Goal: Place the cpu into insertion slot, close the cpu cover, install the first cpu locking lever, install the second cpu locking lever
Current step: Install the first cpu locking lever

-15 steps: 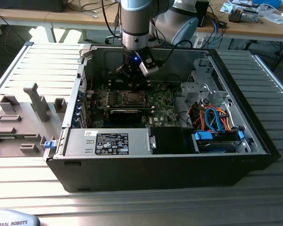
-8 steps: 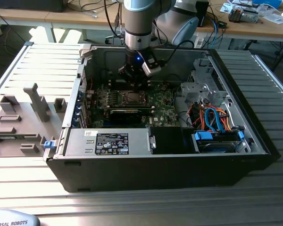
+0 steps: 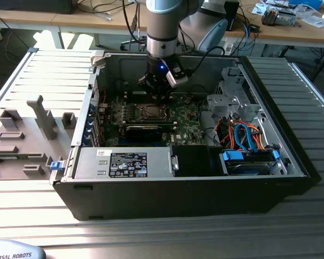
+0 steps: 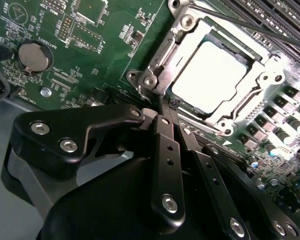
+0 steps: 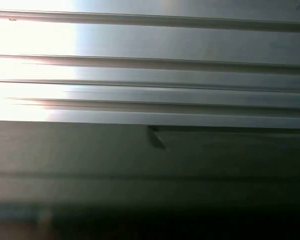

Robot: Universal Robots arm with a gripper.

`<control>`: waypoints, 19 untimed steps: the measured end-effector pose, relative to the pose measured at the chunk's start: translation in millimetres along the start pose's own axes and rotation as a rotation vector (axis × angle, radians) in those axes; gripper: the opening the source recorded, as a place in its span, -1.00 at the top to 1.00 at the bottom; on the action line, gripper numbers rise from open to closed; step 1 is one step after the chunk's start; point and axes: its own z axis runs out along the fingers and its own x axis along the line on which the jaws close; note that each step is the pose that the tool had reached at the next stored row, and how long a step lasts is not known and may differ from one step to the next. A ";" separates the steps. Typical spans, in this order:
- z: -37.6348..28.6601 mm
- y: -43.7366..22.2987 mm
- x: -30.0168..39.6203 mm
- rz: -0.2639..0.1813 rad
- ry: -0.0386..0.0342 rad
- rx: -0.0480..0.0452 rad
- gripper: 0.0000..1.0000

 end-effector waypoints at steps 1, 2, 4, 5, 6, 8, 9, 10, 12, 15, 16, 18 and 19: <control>0.0 0.0 -0.8 0.000 0.0000 0.0001 0.79; 0.0 0.0 -1.5 0.000 -0.0002 0.0000 0.79; 0.0 0.3 -2.4 0.000 -0.0011 -0.0005 0.79; -0.6 0.3 -2.4 0.000 -0.0014 -0.0010 0.79; -1.7 0.3 -2.4 0.000 -0.0015 -0.0015 0.79; -3.9 0.6 -2.8 0.000 -0.0026 -0.0026 0.79; -5.7 0.5 -2.7 0.000 -0.0016 -0.0017 0.79; -7.2 0.3 -2.6 0.000 -0.0013 -0.0014 0.79; -9.3 0.3 -2.7 0.000 -0.0013 -0.0013 0.79; -11.1 -0.2 -2.6 0.000 -0.0013 -0.0010 0.79; -11.2 -0.8 -2.6 0.000 -0.0013 -0.0009 0.79; -11.2 -3.1 -2.4 0.000 -0.0012 -0.0008 0.79; -11.2 -4.3 -2.4 0.000 -0.0012 -0.0008 0.79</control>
